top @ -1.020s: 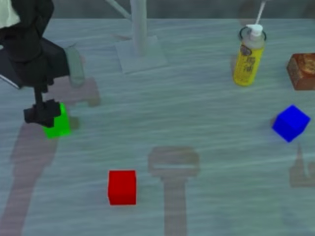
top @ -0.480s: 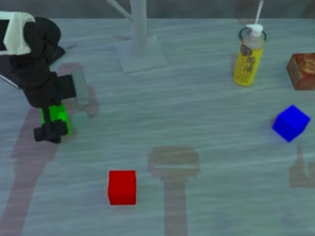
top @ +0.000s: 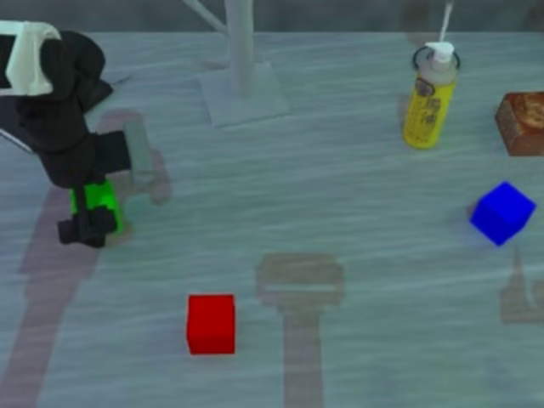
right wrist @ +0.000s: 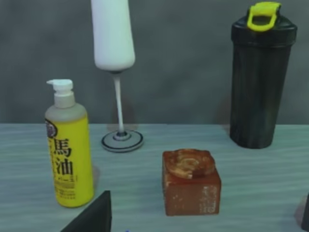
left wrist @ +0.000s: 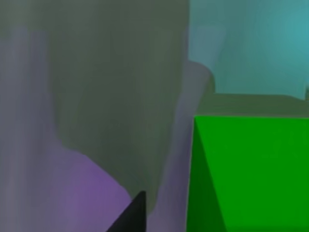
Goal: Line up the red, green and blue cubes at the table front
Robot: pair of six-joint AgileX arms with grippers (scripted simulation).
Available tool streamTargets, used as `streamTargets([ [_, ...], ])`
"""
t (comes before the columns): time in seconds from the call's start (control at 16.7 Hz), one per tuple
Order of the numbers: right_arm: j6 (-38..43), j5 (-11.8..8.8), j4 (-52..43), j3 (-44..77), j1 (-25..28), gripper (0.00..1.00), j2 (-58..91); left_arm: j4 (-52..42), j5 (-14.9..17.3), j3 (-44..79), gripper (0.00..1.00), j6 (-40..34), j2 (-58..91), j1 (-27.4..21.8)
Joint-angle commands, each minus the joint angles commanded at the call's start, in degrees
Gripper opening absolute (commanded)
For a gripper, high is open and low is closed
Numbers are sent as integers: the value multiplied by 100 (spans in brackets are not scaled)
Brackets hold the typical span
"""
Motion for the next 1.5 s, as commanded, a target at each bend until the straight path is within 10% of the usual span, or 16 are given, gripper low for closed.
streamTargets([
  [0.42,0,0,0,0,0,100,0,0,0,0,2,0,0,0],
  [1.5,0,0,0,0,0,100,0,-1464,55,847,0,-85,-620,79],
])
